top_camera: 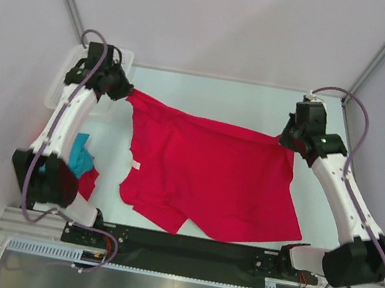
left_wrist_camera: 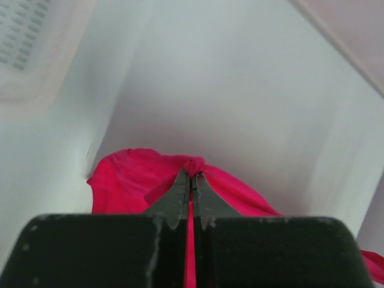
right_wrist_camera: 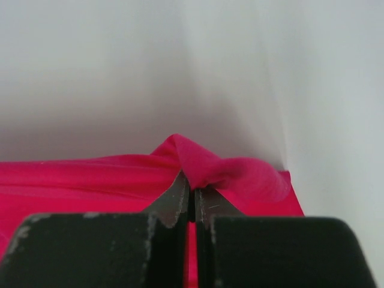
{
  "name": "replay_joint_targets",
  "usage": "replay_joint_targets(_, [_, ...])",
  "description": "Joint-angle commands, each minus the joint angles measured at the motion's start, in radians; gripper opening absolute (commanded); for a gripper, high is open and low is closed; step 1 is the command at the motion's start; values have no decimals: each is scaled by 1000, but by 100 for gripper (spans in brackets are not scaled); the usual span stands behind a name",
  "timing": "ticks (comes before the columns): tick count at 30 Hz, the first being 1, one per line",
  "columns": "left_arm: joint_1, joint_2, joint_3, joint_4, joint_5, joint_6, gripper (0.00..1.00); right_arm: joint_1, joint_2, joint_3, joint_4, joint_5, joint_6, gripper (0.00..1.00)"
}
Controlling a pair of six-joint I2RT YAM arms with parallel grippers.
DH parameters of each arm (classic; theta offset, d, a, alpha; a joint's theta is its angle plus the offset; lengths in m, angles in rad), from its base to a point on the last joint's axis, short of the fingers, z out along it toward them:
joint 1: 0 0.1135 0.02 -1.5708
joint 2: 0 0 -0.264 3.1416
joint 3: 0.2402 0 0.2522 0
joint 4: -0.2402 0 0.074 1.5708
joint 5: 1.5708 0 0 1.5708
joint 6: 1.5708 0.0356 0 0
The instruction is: Fold and stack the t-shirts
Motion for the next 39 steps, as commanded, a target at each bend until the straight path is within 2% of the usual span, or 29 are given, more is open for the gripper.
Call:
replay_joint_targets(1, [2, 235, 232, 96, -50, 54, 0, -37, 195, 65, 215, 80, -32, 0])
replay_joint_targets(6, [2, 554, 534, 58, -85, 59, 0, -57, 445, 164, 315, 129, -30, 0])
replay_joint_targets(10, [2, 706, 697, 36, -94, 59, 0, -59, 667, 293, 337, 183, -43, 0])
replay_joint_targets(12, [2, 749, 758, 36, -100, 58, 0, -59, 718, 362, 341, 214, -52, 0])
replay_joint_targets(16, [5, 840, 822, 38, -99, 58, 0, -69, 810, 459, 354, 270, -72, 0])
replay_joint_targets(19, [11, 867, 823, 49, -100, 58, 0, -74, 878, 539, 343, 306, -84, 0])
replay_joint_targets(26, [23, 887, 815, 82, -110, 56, 0, -76, 962, 614, 387, 381, -115, 0])
replay_joint_targets(27, [23, 889, 815, 90, -108, 56, 0, -79, 987, 634, 383, 381, -118, 4])
replay_joint_targets(28, [25, 889, 815, 92, -107, 58, 0, -77, 1007, 655, 351, 381, -119, 26])
replay_joint_targets(30, [25, 887, 815, 96, -100, 62, 2, -79, 1037, 735, 311, 376, -116, 50])
replay_joint_targets(31, [26, 887, 815, 96, -97, 64, 6, -79, 1059, 758, 280, 376, -110, 60])
replay_joint_targets(32, [28, 889, 814, 96, -96, 64, 12, -79, 1063, 769, 277, 378, -104, 62])
replay_joint_targets(33, [28, 887, 812, 98, -84, 67, 32, -77, 1060, 766, 277, 370, -101, 62])
replay_joint_targets(35, [28, 881, 811, 98, -71, 76, 60, -76, 1047, 755, 288, 366, -95, 66])
replay_joint_targets(36, [28, 877, 802, 99, -71, 82, 91, -77, 1042, 746, 289, 363, -95, 67])
replay_joint_targets(37, [28, 864, 796, 98, -73, 84, 99, -74, 1037, 741, 291, 361, -96, 67])
replay_joint_targets(39, [28, 854, 779, 96, -73, 96, 99, -72, 1021, 729, 295, 358, -99, 67])
